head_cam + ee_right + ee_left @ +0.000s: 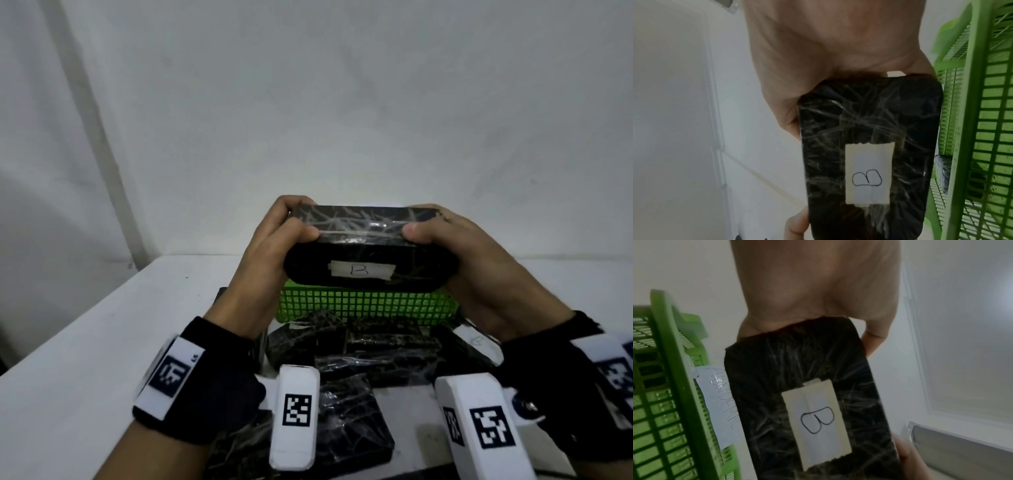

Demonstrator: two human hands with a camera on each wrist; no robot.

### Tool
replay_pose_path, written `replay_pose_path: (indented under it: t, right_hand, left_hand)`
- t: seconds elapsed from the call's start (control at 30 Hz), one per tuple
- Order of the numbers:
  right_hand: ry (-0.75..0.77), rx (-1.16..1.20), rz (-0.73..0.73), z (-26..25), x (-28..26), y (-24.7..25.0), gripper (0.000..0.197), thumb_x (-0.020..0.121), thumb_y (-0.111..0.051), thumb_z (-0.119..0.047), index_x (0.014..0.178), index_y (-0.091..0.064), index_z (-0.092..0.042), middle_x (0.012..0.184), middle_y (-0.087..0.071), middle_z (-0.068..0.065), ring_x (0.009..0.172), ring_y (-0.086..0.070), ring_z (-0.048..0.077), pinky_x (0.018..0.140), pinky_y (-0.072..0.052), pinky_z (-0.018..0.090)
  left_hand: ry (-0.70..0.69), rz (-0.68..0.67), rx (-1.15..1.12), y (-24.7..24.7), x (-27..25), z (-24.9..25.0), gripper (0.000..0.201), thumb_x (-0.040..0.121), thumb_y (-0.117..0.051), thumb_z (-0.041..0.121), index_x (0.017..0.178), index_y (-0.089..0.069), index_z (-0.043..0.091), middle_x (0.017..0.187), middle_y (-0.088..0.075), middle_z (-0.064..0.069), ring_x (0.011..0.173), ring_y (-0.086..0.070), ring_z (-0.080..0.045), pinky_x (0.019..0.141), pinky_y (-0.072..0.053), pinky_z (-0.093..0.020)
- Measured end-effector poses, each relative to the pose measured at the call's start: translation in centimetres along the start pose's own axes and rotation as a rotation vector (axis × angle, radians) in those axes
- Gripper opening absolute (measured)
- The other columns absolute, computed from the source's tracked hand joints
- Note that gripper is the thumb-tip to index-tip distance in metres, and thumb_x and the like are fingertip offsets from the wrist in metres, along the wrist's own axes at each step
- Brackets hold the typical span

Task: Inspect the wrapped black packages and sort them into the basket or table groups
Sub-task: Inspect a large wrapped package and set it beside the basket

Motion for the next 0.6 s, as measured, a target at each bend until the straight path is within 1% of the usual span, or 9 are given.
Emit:
replay_pose_path:
  t: [0.07, 0.13, 0.2, 0.27, 0.33, 0.4, 0.47, 0.53, 0.6]
  right_hand:
    - [0.072, 0.030, 0.006, -0.1, 0.0, 0.3, 0.042, 0.059, -0.077, -0.032, 0.098, -0.069, -0.019, 0.098, -0.063, 0.017, 0.089, -0.062, 0.028, 0.076, -0.053, 0.038]
    - [0.119, 0.033, 0.007, -0.3, -0.2, 0.6, 0.030, 0.068, -0.076, -0.021, 0.098, -0.069, -0.020, 0.095, -0.063, 0.015, 0.085, -0.063, 0.025, 0.070, -0.054, 0.032]
    - [0.109, -0.027, 0.062, -0.2, -0.3, 0.7, 0.021, 0.078, -0.075, -0.016, 0.098, -0.068, -0.019, 0.092, -0.067, 0.008, 0.082, -0.066, 0.020, 0.066, -0.055, 0.027]
    - [0.019, -0.170, 0.126, 0.3, -0.1, 1.0, 0.024, 0.081, -0.078, -0.024, 0.102, -0.068, -0.021, 0.101, -0.071, 0.003, 0.090, -0.070, 0.019, 0.073, -0.053, 0.030]
    - [-0.107, -0.267, 0.119, 0.6, 0.0, 1.0, 0.036, 0.081, -0.079, -0.033, 0.114, -0.066, -0.030, 0.112, -0.069, -0.004, 0.095, -0.070, 0.013, 0.075, -0.048, 0.032]
    - [-0.120, -0.235, 0.096, 0.4, -0.2, 0.7, 0.046, 0.076, -0.081, -0.033, 0.119, -0.065, -0.033, 0.114, -0.069, -0.004, 0.097, -0.072, 0.012, 0.079, -0.055, 0.038]
    - [-0.054, -0.228, 0.126, 0.0, -0.4, 0.5, 0.056, 0.063, -0.087, -0.035, 0.115, -0.067, -0.028, 0.113, -0.070, 0.005, 0.097, -0.074, 0.018, 0.088, -0.060, 0.040]
    - [0.013, -0.258, 0.179, -0.1, -0.5, 0.5, 0.059, 0.054, -0.092, -0.037, 0.108, -0.070, -0.024, 0.105, -0.072, 0.008, 0.093, -0.075, 0.022, 0.090, -0.061, 0.041]
    - [0.034, -0.288, 0.221, 0.3, -0.3, 0.6, 0.063, 0.046, -0.090, -0.045, 0.103, -0.072, -0.025, 0.096, -0.075, 0.007, 0.088, -0.076, 0.023, 0.090, -0.060, 0.048]
  left_hand:
    - [0.052, -0.022, 0.044, 0.0, -0.2, 0.0, 0.021, 0.080, -0.066, 0.034, 0.097, -0.060, 0.023, 0.102, -0.064, -0.004, 0.097, -0.061, -0.023, 0.078, -0.047, -0.040]
    - [0.174, -0.036, 0.179, 0.0, -0.3, -0.2, 0.037, 0.080, -0.066, 0.052, 0.105, -0.063, 0.025, 0.113, -0.070, 0.003, 0.106, -0.067, -0.017, 0.085, -0.051, -0.043]
    - [0.245, -0.039, 0.268, -0.1, -0.3, -0.7, 0.052, 0.076, -0.071, 0.061, 0.114, -0.064, 0.026, 0.122, -0.069, 0.002, 0.106, -0.069, -0.015, 0.085, -0.058, -0.045]
    - [0.169, 0.005, 0.311, -0.6, -0.3, -1.1, 0.054, 0.074, -0.071, 0.058, 0.113, -0.065, 0.022, 0.124, -0.066, -0.005, 0.101, -0.072, -0.015, 0.083, -0.061, -0.041]
    - [0.083, 0.032, 0.337, -1.1, -0.3, -1.2, 0.052, 0.072, -0.070, 0.054, 0.111, -0.065, 0.020, 0.117, -0.070, -0.005, 0.099, -0.073, -0.016, 0.086, -0.061, -0.040]
    - [0.066, 0.021, 0.332, -1.0, -0.2, -1.3, 0.051, 0.073, -0.075, 0.052, 0.112, -0.064, 0.023, 0.112, -0.072, -0.003, 0.101, -0.073, -0.017, 0.092, -0.059, -0.042]
    - [0.077, -0.008, 0.362, -0.6, -0.3, -1.4, 0.054, 0.070, -0.083, 0.055, 0.114, -0.063, 0.032, 0.117, -0.070, -0.001, 0.105, -0.071, -0.018, 0.097, -0.056, -0.042]
    - [0.080, -0.022, 0.435, -0.5, -0.3, -1.5, 0.059, 0.062, -0.082, 0.060, 0.114, -0.062, 0.040, 0.124, -0.065, -0.001, 0.109, -0.068, -0.017, 0.099, -0.054, -0.042]
    - [0.062, 0.004, 0.441, -0.7, -0.3, -1.7, 0.058, 0.059, -0.081, 0.059, 0.111, -0.062, 0.041, 0.124, -0.065, -0.002, 0.108, -0.068, -0.018, 0.096, -0.055, -0.044]
Point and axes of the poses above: each hand's wrist, its own x-axis towards the middle knuckle, its own y-axis out of the back of the hand, z = x × y, the point moved 1 cm from there along x, towards the middle knuckle
